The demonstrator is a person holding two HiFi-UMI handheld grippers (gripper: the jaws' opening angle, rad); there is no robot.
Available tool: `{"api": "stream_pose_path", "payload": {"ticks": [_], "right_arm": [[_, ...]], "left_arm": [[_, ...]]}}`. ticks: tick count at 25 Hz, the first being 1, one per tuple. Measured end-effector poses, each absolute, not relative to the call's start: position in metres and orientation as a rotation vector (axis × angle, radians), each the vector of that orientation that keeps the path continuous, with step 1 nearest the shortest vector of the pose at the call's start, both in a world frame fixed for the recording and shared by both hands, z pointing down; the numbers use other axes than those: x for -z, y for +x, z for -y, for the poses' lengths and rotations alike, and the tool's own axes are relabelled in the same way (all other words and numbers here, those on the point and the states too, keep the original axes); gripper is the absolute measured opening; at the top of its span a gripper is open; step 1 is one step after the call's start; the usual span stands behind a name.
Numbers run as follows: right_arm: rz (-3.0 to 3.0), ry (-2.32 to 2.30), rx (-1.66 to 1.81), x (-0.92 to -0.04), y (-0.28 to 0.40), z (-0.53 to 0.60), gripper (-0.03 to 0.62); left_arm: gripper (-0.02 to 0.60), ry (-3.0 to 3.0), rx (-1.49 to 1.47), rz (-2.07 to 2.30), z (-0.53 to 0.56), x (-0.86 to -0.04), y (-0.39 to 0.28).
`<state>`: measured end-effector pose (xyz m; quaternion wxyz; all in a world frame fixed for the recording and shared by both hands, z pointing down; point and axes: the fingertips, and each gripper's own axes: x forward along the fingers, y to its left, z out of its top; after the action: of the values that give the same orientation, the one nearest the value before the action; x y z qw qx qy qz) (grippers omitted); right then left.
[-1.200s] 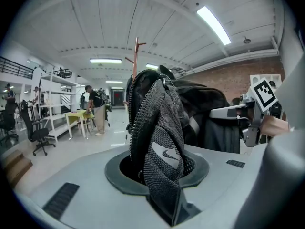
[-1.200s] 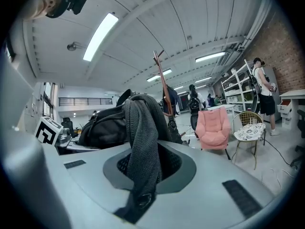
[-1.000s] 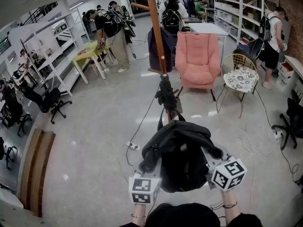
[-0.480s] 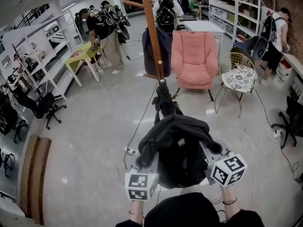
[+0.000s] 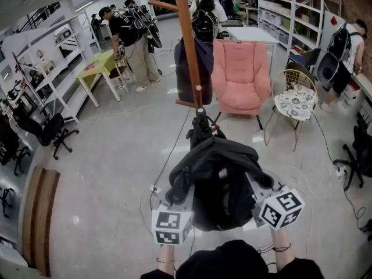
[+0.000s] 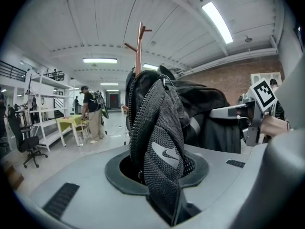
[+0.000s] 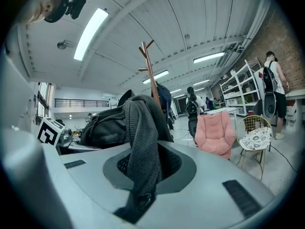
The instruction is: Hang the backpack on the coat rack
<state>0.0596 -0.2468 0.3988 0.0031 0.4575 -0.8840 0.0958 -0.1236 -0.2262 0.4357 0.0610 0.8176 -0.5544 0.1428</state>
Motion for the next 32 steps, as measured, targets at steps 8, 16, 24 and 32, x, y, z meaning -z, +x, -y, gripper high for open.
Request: {"api": "stream_pose_path", "payload": {"ticks": [8,16,24,32], "right_arm": [[2.790,1.372,-0.301,-0.388,0.058,0.309,0.040],[2.825,1.306,-0.274,-0.370,0.051,0.360,0.040],[2.837,1.268,-0.273,-0.371,0.042,0.399,0.040],[2.762,1.300,-0.379,-0.386,0.034,0.417,0.040]], "left_arm": [[0.127,2.444,-0.436,1.704,0.282,-0.426,-0.125],[0.127,2.425,-0.420,1.731,0.328,-0.409,-0.131],[0.127,2.427,-0.413,1.754,0.364,-0.408,-0.141],[0.127,2.400,-0.432,1.641,0.382,-0.422,-0.146]]}}
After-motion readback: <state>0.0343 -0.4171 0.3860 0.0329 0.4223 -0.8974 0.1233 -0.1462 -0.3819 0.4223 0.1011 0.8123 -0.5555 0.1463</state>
